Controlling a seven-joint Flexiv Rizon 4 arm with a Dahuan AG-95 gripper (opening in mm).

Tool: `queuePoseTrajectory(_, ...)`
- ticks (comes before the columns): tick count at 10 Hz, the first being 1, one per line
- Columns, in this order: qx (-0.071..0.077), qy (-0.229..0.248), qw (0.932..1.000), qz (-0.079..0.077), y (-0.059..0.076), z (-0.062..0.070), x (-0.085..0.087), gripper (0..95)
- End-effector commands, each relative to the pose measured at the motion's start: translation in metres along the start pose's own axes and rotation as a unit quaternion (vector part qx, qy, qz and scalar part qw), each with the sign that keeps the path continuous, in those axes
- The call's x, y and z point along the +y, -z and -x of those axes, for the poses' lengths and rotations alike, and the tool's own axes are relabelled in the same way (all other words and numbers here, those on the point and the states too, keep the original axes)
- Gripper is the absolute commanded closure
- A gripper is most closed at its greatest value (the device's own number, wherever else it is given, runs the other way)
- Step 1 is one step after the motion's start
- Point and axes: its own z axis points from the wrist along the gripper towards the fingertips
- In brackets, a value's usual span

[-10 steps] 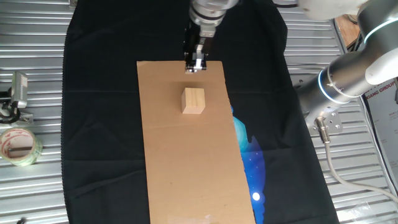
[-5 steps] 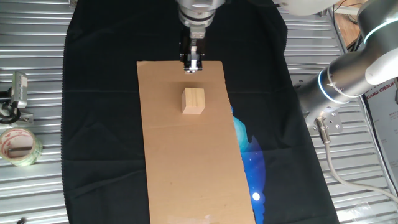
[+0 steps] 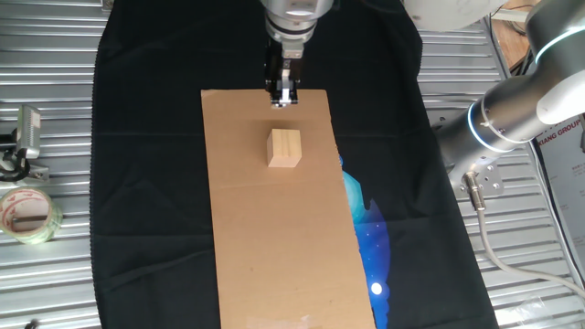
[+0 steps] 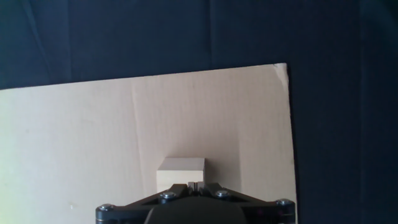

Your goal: Use the gripper to push the small block from left to right

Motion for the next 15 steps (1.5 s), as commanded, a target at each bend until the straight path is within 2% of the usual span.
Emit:
queuePoseTrajectory(1, -0.004, 0.000, 1.0000, 0.001, -0.003, -0.002, -0.001, 95.0)
queuePoseTrajectory(2, -0.007, 0.004, 1.0000, 0.006, -0.006, -0.004, -0.005, 95.0)
queuePoseTrajectory(6, -0.017, 0.010, 0.9998, 0.009, -0.012, -0.013, -0.015, 95.0)
queuePoseTrajectory(9, -0.029, 0.016, 0.9994, 0.011, -0.022, -0.017, -0.026, 95.0)
queuePoseTrajectory(12, -0.030, 0.013, 0.9994, 0.007, -0.031, -0.016, -0.028, 95.0)
queuePoseTrajectory(15, -0.040, 0.012, 0.9991, 0.000, -0.040, -0.014, -0.030, 95.0)
